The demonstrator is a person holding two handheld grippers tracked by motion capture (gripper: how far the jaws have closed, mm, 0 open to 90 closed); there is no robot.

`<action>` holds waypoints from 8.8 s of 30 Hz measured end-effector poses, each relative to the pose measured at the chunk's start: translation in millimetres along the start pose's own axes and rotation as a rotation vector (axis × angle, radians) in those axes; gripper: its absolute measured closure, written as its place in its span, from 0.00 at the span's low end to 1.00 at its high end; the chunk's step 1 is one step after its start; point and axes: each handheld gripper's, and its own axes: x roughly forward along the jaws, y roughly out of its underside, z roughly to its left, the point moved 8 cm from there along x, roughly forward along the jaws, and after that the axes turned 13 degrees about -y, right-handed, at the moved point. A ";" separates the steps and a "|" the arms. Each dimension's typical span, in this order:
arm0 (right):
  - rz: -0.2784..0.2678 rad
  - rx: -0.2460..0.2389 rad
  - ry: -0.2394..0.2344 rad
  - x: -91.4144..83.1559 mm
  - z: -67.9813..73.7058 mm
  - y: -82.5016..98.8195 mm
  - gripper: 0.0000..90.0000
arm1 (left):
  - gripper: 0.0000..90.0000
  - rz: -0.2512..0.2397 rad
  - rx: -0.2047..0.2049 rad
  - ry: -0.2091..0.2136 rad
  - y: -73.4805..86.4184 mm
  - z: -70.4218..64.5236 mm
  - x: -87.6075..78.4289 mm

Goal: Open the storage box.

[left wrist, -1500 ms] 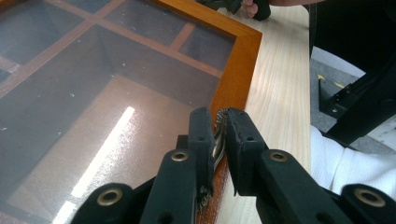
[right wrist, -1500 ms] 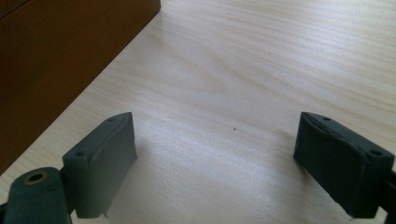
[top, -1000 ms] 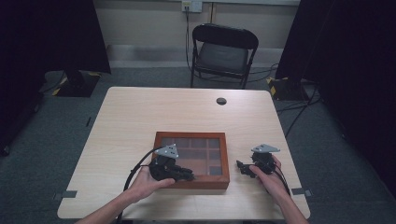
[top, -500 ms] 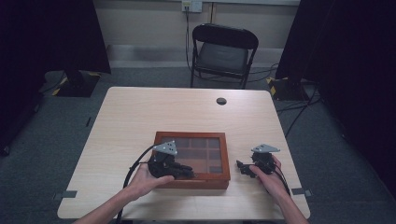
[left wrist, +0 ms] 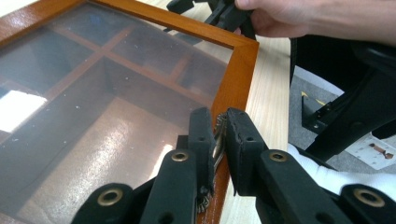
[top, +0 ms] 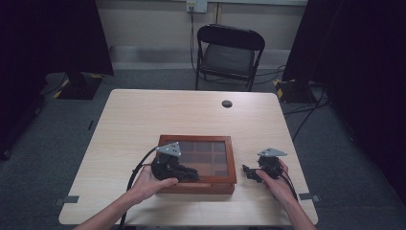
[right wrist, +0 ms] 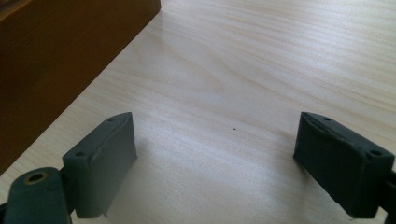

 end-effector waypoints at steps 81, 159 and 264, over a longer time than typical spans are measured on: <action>0.001 0.000 0.000 0.0 -0.1 0.0 0.13 | 0.90 0.027 -0.033 -0.005 -46.1 6.3 -21.6; 0.001 0.000 -0.001 0.0 -0.1 -0.1 0.13 | 0.91 0.006 -0.019 -0.053 -91.3 23.9 -37.7; 0.003 -0.003 -0.003 0.2 -0.1 -0.2 0.13 | 0.91 -0.053 -0.015 -0.099 -105.2 32.4 -43.5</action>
